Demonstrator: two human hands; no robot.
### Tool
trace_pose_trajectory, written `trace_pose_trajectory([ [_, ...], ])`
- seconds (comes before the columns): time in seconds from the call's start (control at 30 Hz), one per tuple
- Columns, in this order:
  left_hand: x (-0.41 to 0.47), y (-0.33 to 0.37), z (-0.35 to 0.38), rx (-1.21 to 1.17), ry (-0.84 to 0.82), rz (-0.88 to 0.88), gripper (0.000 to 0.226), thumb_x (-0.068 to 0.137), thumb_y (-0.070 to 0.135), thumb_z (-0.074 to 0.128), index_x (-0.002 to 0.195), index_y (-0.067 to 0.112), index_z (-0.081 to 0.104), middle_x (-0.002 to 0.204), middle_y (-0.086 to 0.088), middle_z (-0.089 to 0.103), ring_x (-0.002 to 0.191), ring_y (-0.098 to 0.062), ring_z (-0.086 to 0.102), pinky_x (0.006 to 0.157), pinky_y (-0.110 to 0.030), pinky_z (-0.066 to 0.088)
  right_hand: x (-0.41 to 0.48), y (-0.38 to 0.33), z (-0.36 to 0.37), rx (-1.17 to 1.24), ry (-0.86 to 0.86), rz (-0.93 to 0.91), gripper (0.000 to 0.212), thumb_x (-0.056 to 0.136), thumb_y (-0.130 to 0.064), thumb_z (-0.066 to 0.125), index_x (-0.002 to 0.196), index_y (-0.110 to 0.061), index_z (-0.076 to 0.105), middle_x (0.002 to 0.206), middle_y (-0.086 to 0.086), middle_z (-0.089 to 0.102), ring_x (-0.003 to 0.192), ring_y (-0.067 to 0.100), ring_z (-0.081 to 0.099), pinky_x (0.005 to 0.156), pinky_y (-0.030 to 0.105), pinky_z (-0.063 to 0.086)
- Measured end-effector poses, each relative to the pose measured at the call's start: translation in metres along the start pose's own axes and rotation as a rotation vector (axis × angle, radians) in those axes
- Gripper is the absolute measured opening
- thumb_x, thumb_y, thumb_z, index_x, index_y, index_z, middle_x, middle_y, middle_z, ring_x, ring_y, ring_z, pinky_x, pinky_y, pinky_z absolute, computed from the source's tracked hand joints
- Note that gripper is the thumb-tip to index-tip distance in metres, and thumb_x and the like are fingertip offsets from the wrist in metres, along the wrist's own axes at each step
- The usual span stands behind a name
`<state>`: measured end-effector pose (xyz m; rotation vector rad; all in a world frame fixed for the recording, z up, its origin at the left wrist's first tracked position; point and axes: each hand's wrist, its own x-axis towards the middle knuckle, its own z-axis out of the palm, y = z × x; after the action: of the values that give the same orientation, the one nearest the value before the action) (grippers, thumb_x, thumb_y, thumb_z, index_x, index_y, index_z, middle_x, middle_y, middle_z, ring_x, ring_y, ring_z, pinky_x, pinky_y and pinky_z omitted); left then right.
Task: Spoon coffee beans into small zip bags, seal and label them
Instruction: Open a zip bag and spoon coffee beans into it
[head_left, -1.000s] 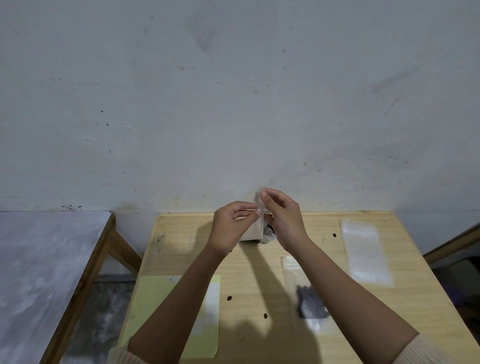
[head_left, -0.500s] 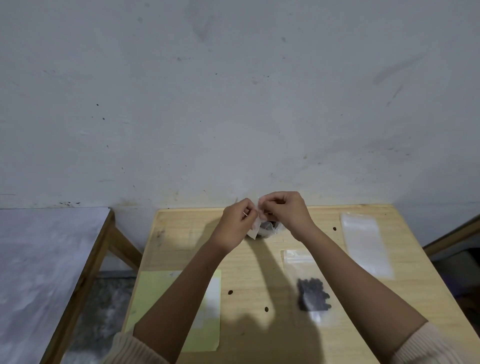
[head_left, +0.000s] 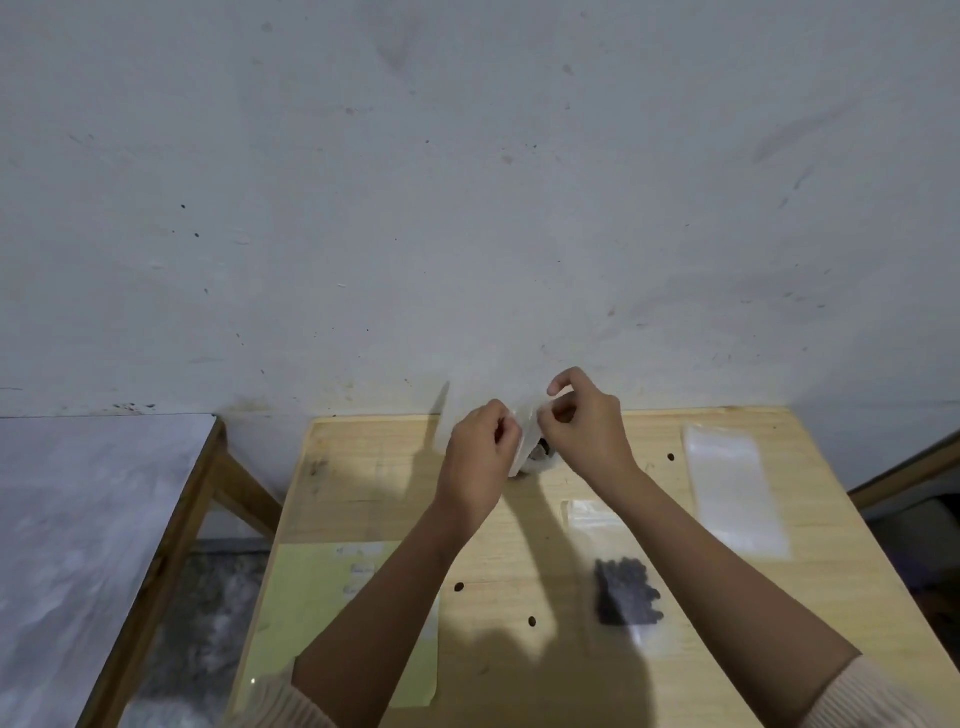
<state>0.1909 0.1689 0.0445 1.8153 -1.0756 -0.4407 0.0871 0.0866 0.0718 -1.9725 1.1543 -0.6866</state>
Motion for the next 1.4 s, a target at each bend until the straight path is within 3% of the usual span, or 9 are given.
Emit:
trace_pose_trajectory([
  [0.2, 0.005, 0.0, 0.002, -0.204, 0.077, -0.028, 0.022, 0.094, 0.008, 0.049, 0.073, 0.004, 0.055, 0.064, -0.012, 0.061, 0.059, -0.026, 0.055, 0.061, -0.041, 0.047, -0.004, -0.001, 0.006, -0.025, -0.043, -0.125, 0.015, 0.083, 0.0, 0.05, 0.082, -0.01, 0.061, 0.066, 0.01, 0.065, 0.06, 0.024, 0.063, 0.062, 0.043, 0.054],
  [0.4, 0.004, 0.0, -0.004, -0.235, -0.122, 0.006, 0.01, 0.093, 0.024, 0.056, 0.103, 0.029, 0.056, 0.106, 0.007, 0.06, 0.099, -0.003, 0.058, 0.086, -0.03, 0.05, 0.004, 0.001, -0.009, -0.177, -0.144, -0.199, 0.032, 0.078, 0.009, 0.045, 0.085, -0.004, 0.073, 0.076, 0.011, 0.066, 0.071, 0.023, 0.057, 0.065, 0.03, 0.044],
  [0.5, 0.004, -0.009, -0.009, -0.08, -0.27, 0.042, 0.073, 0.079, 0.038, 0.073, 0.138, 0.035, 0.031, 0.141, 0.011, 0.031, 0.13, 0.003, 0.031, 0.106, -0.023, 0.033, 0.01, 0.001, -0.019, -0.238, -0.22, -0.24, 0.037, 0.079, 0.012, 0.042, 0.093, -0.005, 0.073, 0.088, 0.008, 0.064, 0.081, 0.021, 0.059, 0.071, 0.028, 0.046],
  [0.6, 0.004, -0.012, -0.008, 0.064, -0.273, 0.095, 0.115, 0.061, 0.053, 0.081, 0.146, 0.04, 0.004, 0.154, 0.018, 0.003, 0.142, 0.002, 0.005, 0.111, -0.024, 0.019, 0.012, -0.008, -0.026, -0.218, -0.276, -0.268, 0.039, 0.078, 0.015, 0.04, 0.094, -0.003, 0.072, 0.086, 0.0, 0.056, 0.07, 0.004, 0.05, 0.059, 0.012, 0.037],
  [0.83, 0.004, -0.008, 0.0, 0.085, -0.152, 0.151, 0.12, 0.061, 0.04, 0.085, 0.147, 0.033, 0.002, 0.147, 0.009, 0.015, 0.136, -0.001, 0.017, 0.105, -0.019, 0.025, 0.009, -0.022, -0.027, -0.18, -0.387, -0.17, 0.036, 0.085, 0.007, 0.041, 0.098, -0.006, 0.071, 0.091, 0.007, 0.064, 0.073, 0.009, 0.049, 0.06, 0.008, 0.036],
  [0.97, 0.003, -0.011, 0.0, 0.069, -0.196, 0.176, 0.118, 0.062, 0.039, 0.084, 0.147, 0.035, 0.001, 0.147, 0.009, 0.017, 0.137, -0.001, 0.019, 0.109, -0.027, 0.031, 0.006, -0.026, -0.021, -0.194, -0.457, -0.051, 0.024, 0.086, -0.01, 0.053, 0.103, -0.008, 0.068, 0.076, -0.01, 0.059, 0.08, 0.009, 0.05, 0.062, 0.008, 0.035],
  [1.1, 0.0, -0.012, 0.0, 0.028, -0.214, 0.203, 0.113, 0.063, 0.037, 0.084, 0.144, 0.038, 0.006, 0.141, 0.009, 0.027, 0.132, 0.001, 0.026, 0.106, -0.024, 0.033, 0.005, -0.023, -0.014, -0.294, -0.42, -0.013, 0.044, 0.071, -0.031, 0.073, 0.106, -0.008, 0.062, 0.099, 0.0, 0.062, 0.092, 0.014, 0.055, 0.077, 0.025, 0.046],
  [1.3, 0.001, -0.02, -0.001, 0.025, -0.124, 0.231, 0.096, 0.059, 0.042, 0.083, 0.138, 0.023, 0.033, 0.125, 0.011, 0.036, 0.12, 0.001, 0.039, 0.098, -0.007, 0.032, 0.004, -0.027, -0.013, -0.216, -0.446, -0.031, 0.025, 0.076, -0.026, 0.073, 0.098, -0.015, 0.069, 0.085, -0.003, 0.057, 0.079, 0.013, 0.049, 0.061, 0.017, 0.035],
  [1.4, 0.001, -0.023, -0.004, 0.087, -0.108, 0.248, 0.099, 0.056, 0.052, 0.076, 0.139, 0.024, 0.03, 0.119, 0.013, 0.034, 0.117, -0.005, 0.041, 0.097, -0.019, 0.038, 0.004, -0.032, -0.012, -0.204, -0.457, -0.016, 0.016, 0.081, -0.02, 0.069, 0.094, -0.011, 0.073, 0.082, 0.0, 0.061, 0.076, 0.013, 0.053, 0.058, 0.017, 0.037],
])
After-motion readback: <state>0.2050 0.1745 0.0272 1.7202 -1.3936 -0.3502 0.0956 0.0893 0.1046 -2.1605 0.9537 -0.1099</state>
